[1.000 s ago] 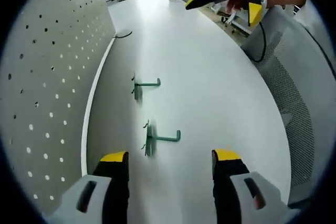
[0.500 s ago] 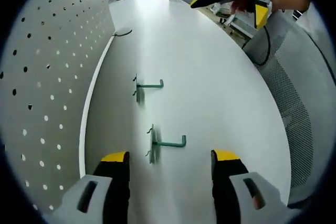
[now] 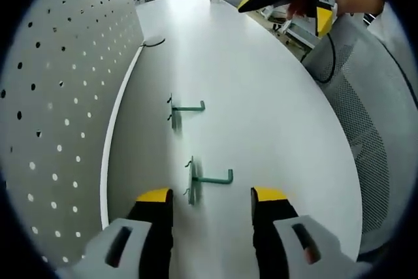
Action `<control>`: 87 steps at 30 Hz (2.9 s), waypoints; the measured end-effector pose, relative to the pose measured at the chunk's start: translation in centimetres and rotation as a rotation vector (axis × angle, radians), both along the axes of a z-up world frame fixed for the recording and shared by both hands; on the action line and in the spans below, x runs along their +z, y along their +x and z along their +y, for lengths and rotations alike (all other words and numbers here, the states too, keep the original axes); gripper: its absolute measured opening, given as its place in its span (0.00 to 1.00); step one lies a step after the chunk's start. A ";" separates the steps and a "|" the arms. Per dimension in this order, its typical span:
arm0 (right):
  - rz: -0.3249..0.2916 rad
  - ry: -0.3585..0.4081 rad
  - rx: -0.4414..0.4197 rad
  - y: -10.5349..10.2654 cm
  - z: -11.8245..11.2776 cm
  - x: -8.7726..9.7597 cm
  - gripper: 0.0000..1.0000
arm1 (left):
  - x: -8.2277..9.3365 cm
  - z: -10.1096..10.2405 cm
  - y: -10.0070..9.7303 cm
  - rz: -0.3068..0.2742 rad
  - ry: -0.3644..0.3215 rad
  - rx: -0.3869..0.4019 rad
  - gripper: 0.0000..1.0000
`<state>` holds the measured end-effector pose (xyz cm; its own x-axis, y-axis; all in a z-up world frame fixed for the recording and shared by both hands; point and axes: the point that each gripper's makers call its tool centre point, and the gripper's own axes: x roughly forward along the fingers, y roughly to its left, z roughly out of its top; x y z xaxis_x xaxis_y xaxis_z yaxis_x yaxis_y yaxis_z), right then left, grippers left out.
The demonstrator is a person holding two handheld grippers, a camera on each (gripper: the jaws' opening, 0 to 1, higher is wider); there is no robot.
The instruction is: Insert the hook assembly into the mounting plate slot until the hook locks in place.
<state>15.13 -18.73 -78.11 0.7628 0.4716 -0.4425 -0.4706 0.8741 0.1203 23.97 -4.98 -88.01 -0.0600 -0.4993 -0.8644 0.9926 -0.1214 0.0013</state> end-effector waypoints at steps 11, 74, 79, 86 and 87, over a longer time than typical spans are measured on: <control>0.003 0.000 -0.008 0.0 -0.2 0.0 0.65 | 0.0 -0.1 0.7 -0.001 0.007 0.064 0.35; 0.001 0.006 -0.013 -0.1 -0.3 0.1 0.66 | 0.0 -0.2 1.5 -0.045 0.004 0.158 0.03; -0.005 0.013 -0.020 0.0 -0.4 0.3 0.66 | 0.5 -0.5 1.1 -0.047 -0.079 0.190 0.03; -0.012 0.016 -0.018 0.0 -0.3 0.5 0.66 | 1.9 -1.0 1.3 -0.065 -0.174 0.251 0.03; -0.013 0.016 -0.017 0.0 -0.3 0.5 0.66 | 2.1 -1.1 1.3 -0.069 -0.190 0.258 0.03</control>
